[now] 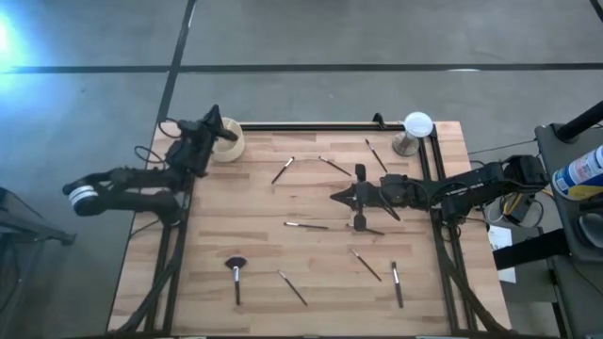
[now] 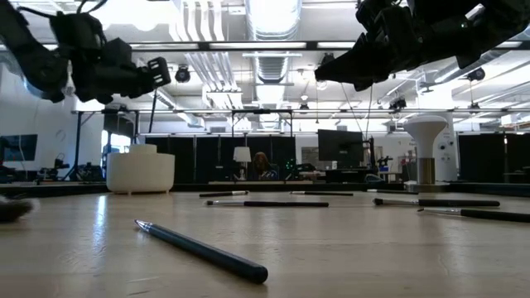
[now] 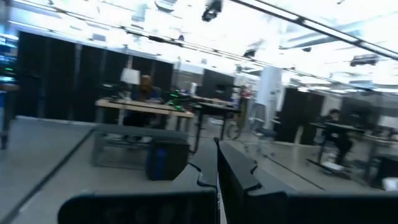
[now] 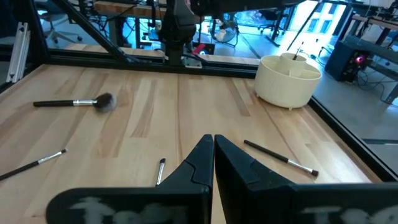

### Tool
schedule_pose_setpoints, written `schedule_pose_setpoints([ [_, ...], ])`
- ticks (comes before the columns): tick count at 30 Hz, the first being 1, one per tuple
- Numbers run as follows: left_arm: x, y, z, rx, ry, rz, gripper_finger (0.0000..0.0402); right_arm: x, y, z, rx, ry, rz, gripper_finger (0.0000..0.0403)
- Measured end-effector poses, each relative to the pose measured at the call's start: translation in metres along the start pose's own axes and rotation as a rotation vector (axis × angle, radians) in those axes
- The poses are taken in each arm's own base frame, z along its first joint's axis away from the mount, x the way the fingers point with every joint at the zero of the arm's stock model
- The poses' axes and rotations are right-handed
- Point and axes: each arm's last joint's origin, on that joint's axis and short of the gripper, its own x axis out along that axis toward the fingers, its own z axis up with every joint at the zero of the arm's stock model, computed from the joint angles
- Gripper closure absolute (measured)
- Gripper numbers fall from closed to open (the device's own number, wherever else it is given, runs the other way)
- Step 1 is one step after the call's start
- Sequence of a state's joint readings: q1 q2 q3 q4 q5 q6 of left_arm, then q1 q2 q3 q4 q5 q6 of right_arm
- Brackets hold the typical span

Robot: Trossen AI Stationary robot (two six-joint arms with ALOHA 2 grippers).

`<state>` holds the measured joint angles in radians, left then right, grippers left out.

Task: Put items in baskets/containers
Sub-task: Put the eyeshadow brush into the organizer

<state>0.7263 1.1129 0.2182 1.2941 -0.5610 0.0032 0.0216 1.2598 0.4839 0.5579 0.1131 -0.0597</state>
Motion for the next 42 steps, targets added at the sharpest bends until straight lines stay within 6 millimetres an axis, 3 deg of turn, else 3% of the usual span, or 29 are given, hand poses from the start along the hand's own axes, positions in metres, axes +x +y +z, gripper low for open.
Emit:
schedule_pose_setpoints([
  [7, 0.023, 0.005, -0.006, 0.070, -0.072, 0.106, 0.0401, 0.000, 0.000, 0.000, 0.005, 0.000, 0.000, 0.0394],
  [13, 0.032, 0.009, -0.024, 0.136, -0.038, 0.147, 0.0401, 0.000, 0.000, 0.000, 0.007, 0.000, 0.000, 0.0394],
  [25, 0.036, 0.014, -0.056, 0.190, 0.068, 0.184, 0.0402, 0.000, 0.000, 0.000, -0.022, 0.000, 0.000, 0.0394],
  [34, 0.031, 0.017, -0.063, 0.112, 0.114, 0.188, 0.0386, 0.000, 0.000, 0.000, -0.026, 0.000, 0.000, 0.0394],
  [42, 0.030, 0.017, -0.059, 0.098, 0.117, 0.188, 0.0360, 0.000, 0.000, 0.000, -0.030, 0.000, 0.000, 0.0394],
])
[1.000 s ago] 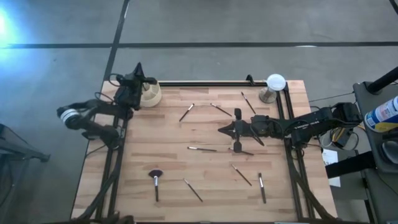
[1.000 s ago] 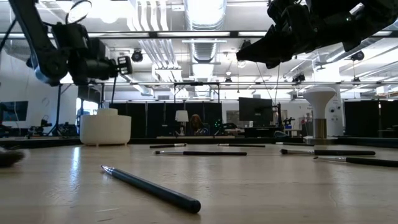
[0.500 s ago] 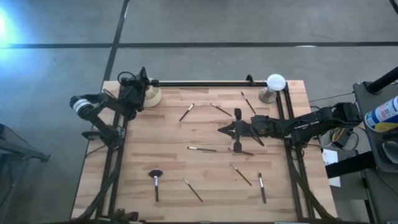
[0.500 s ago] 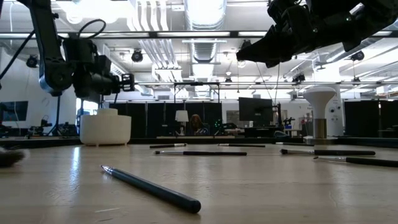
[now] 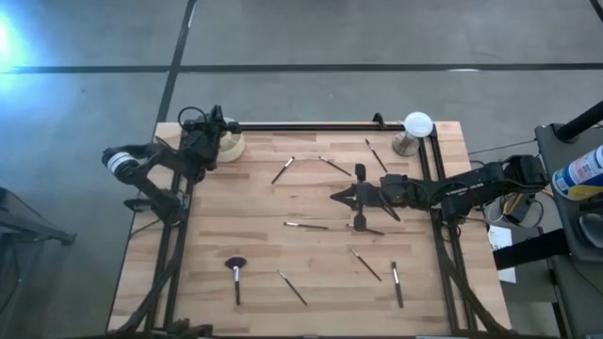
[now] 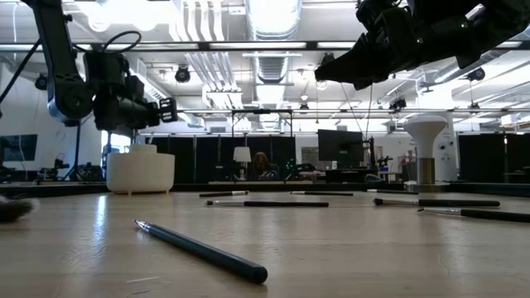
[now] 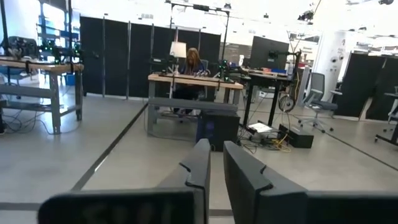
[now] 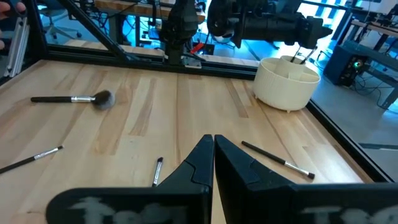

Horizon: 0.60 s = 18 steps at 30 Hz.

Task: Put items in baskets/containers
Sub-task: Put the eyeshadow brush into the organizer

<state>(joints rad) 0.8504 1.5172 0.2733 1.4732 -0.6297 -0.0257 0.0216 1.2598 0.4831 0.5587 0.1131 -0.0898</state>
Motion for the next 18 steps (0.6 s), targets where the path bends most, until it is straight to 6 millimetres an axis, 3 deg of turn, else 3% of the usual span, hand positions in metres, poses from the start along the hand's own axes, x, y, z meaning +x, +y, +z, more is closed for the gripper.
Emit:
schedule_pose_setpoints([
  [12, -0.015, 0.000, 0.023, 0.036, 0.036, -0.063, 0.0351, 0.000, 0.000, 0.000, 0.003, 0.001, 0.000, 0.0394],
  [18, -0.040, -0.005, 0.029, 0.038, 0.094, -0.270, 0.0355, 0.000, 0.000, 0.000, 0.003, 0.001, -0.001, 0.0394],
])
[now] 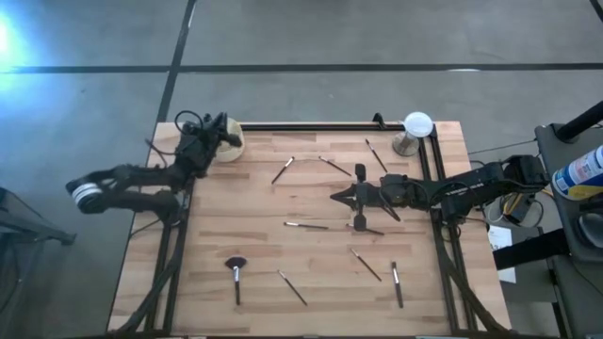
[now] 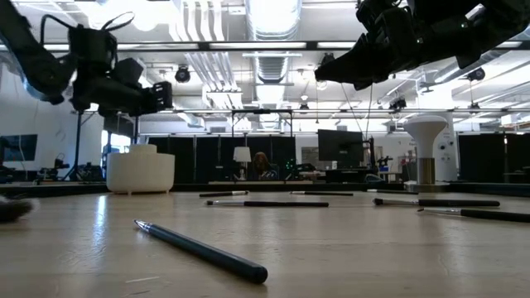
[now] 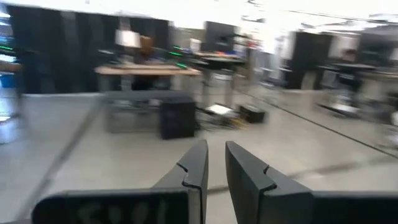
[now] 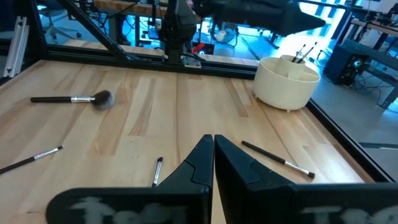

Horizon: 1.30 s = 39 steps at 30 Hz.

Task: Put items in baskets/containers
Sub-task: Put the eyeshadow brush into the organizer

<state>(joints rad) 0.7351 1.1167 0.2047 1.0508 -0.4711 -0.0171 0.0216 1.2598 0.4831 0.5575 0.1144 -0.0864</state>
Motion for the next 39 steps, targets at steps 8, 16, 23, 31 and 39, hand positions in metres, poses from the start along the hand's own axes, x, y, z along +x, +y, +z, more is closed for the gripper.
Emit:
schedule_pose_setpoints([
  [8, -0.037, -0.023, -0.018, -0.058, 0.094, -0.436, 0.0390, 0.000, 0.000, 0.001, -0.010, -0.006, -0.002, 0.0394],
  [16, -0.067, -0.041, -0.032, 0.006, 0.133, -0.634, 0.0401, -0.001, -0.002, -0.001, -0.010, 0.010, -0.064, 0.0394],
  [23, -0.074, -0.046, -0.034, 0.010, 0.151, -0.704, 0.0401, -0.013, -0.006, -0.007, 0.068, 0.121, -0.158, 0.0394],
  [31, -0.081, -0.048, -0.040, 0.001, 0.194, -0.851, 0.0401, -0.043, -0.011, -0.018, 0.196, 0.338, -0.300, 0.0394],
  [39, -0.088, -0.058, -0.043, 0.002, 0.216, -0.919, 0.0401, -0.042, 0.023, -0.034, 0.233, 0.501, -0.205, 0.0394],
])
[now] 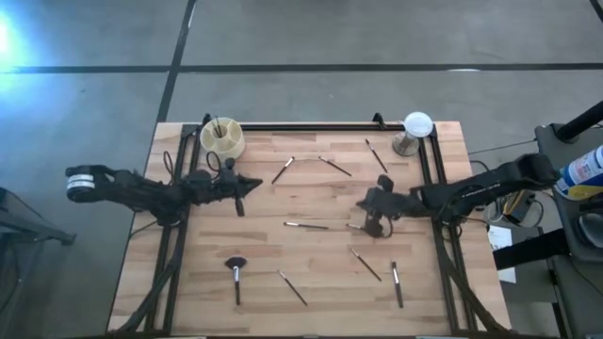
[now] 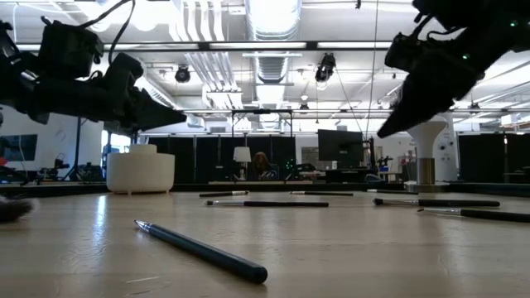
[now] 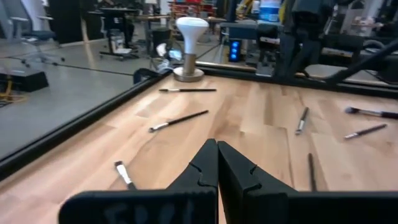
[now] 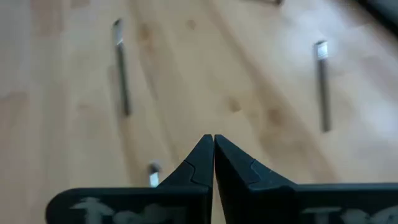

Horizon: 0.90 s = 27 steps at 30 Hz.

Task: Put items in baskets/containers
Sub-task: Put the eyeshadow brush into the organizer

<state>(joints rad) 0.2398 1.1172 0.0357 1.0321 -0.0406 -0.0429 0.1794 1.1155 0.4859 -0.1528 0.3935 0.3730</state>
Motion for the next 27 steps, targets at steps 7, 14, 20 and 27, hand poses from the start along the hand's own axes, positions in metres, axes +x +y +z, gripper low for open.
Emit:
schedule_pose_setpoints([
  [7, 0.015, -0.010, -0.005, -0.046, 0.069, -0.045, 0.0401, 0.013, 0.020, -0.011, 0.075, 0.171, -0.008, 0.0384],
  [14, 0.039, -0.017, -0.010, -0.049, 0.131, -0.065, 0.0401, 0.025, 0.031, -0.006, 0.088, 0.257, 0.015, 0.0333],
  [20, 0.057, -0.019, -0.015, -0.049, 0.169, -0.061, 0.0401, 0.041, 0.041, -0.003, 0.070, 0.295, -0.001, 0.0285],
  [27, 0.066, -0.020, -0.022, -0.047, 0.204, -0.057, 0.0401, 0.062, 0.052, 0.000, -0.001, 0.387, -0.050, 0.0262],
])
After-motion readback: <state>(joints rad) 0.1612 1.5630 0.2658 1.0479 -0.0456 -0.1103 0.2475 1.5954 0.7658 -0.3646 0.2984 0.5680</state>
